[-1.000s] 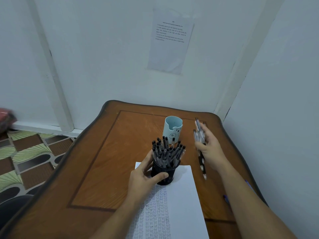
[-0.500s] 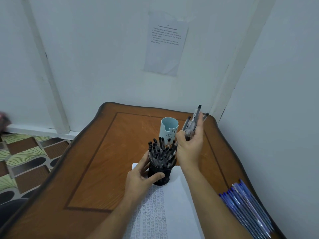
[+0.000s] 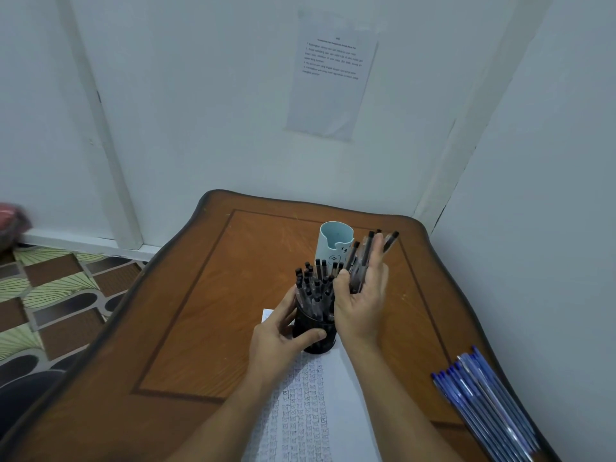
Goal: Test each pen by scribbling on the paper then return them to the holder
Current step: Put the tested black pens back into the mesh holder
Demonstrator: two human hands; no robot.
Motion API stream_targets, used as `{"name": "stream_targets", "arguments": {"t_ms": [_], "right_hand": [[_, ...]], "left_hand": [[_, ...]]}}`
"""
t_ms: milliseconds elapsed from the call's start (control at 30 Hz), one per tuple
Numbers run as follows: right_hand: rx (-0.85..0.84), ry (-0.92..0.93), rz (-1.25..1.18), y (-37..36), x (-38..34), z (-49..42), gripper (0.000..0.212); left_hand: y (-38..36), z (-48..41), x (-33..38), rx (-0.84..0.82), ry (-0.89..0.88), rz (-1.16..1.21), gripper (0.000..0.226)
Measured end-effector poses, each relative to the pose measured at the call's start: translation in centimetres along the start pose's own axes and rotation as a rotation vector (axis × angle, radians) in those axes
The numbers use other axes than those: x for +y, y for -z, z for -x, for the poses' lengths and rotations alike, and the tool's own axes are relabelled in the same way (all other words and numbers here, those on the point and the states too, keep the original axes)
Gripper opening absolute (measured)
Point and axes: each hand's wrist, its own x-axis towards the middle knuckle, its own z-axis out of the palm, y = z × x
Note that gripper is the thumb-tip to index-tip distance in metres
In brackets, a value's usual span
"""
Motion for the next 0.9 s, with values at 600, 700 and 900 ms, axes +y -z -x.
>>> {"name": "stream_targets", "arguments": {"t_ms": [600, 700, 900], "right_hand": [[0.008, -0.117, -0.092, -1.2, 0.3, -0.5, 0.069], [-0.045, -0.095, -0.058, -0.9, 0.9, 0.6, 0.065], [-0.120, -0.093, -0.087, -0.6, 1.6, 1.9, 0.057]], "left_hand": [[0.1, -0.2, -0.5, -0.008, -0.010, -0.016, 0.087], [0.2, -0.1, -0.4, -0.013, -0.020, -0.022, 0.087], [0.1, -0.1, -0.5, -0.011, -0.016, -0.014, 0.087]]}}
